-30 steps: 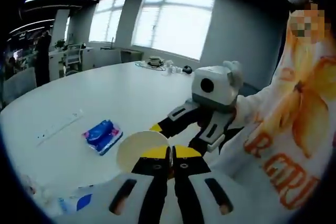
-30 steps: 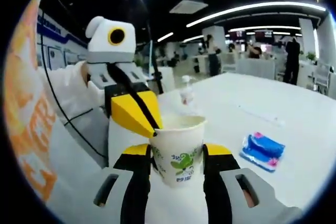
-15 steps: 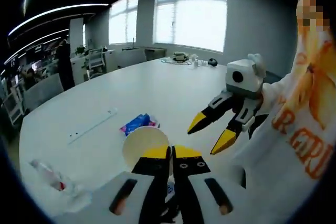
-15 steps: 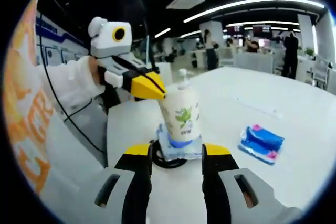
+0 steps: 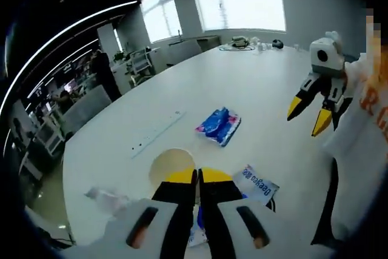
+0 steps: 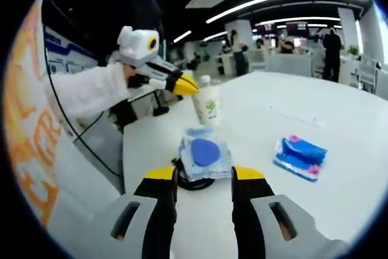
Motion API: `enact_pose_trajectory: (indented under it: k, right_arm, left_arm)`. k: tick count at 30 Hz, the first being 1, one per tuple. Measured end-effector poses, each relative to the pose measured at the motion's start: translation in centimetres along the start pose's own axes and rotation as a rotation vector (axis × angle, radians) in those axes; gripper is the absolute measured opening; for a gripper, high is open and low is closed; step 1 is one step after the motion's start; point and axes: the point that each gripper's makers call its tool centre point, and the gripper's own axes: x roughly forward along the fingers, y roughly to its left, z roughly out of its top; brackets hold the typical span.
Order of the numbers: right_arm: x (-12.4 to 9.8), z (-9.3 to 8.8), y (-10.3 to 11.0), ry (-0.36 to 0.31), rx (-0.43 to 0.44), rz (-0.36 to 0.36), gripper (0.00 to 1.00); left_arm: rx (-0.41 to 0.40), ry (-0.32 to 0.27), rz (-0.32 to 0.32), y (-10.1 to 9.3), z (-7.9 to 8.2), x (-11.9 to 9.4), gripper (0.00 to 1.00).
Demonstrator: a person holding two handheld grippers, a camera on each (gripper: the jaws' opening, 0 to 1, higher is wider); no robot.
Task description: Arrange the tabletop items into an orderly group along one side of the table until the central work area is clear of visible clutter.
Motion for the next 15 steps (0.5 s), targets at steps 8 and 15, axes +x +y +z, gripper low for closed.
enact_pose_trajectory:
  k: [8, 15]
  right_arm:
    - [-0.3, -0.5, -1.5, 0.012, 0.038, -0.033, 0.33]
    - [0.0, -1.0, -2.6, 0.031, 0.081, -0.051, 0.33]
  left_arm:
    - [0.046, 0.023, 0.092, 3.8, -1.5, 1.8, 0.0]
    - [0.1, 0.066, 0.101, 5.5, -3.1, 4.6, 0.0]
